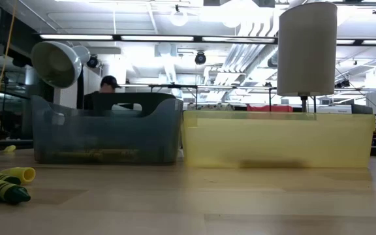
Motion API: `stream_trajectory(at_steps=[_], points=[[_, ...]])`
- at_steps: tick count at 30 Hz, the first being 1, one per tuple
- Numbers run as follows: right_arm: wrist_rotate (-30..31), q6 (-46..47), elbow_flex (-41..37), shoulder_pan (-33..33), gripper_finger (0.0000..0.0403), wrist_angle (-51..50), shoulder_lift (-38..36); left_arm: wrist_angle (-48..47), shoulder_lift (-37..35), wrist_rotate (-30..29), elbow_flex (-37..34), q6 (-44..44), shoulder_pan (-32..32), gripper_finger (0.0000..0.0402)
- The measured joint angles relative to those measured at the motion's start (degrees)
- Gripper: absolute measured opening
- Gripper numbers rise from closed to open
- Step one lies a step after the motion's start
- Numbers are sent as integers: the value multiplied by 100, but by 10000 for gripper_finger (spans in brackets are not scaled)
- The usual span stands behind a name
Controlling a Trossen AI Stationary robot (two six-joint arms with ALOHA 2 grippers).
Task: Sort crayons
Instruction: Move the green crayon to the bottom left of the table
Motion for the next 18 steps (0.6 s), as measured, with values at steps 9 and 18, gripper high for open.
stream_trajectory(at_steps=[9, 18], points=[[-1671, -1030, 2, -1082, 0, 1699, 585, 64, 2, 1, -2, 7, -2, 119], [-2574, 34, 1049, -1148, 0, 2497, 2405, 1055, -4, -411, -2, 1082, -2, 119]])
